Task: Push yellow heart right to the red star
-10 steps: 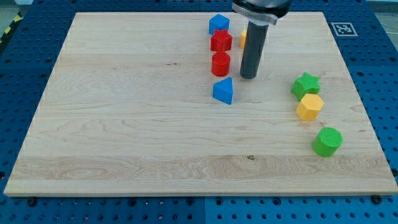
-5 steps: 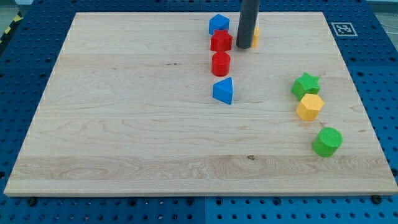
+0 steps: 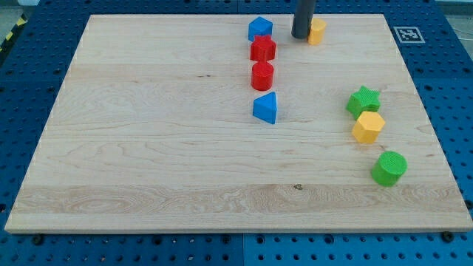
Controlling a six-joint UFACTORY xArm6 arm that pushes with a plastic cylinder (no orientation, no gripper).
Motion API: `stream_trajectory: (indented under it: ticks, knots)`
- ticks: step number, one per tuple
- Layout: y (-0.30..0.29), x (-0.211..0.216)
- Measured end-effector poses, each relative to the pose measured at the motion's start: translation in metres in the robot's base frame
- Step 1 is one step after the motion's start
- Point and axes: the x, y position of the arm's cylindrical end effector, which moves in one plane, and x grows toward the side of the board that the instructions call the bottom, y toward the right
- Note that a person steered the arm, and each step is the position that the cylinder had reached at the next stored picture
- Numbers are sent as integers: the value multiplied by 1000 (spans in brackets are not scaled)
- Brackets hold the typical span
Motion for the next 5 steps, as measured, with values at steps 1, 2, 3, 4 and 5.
stream_trajectory:
  ticks: [1,2,3,4,5]
  knots:
    - [7,-1]
    - [23,-1]
    - [24,-1]
    - [22,-11]
    - [20,-45]
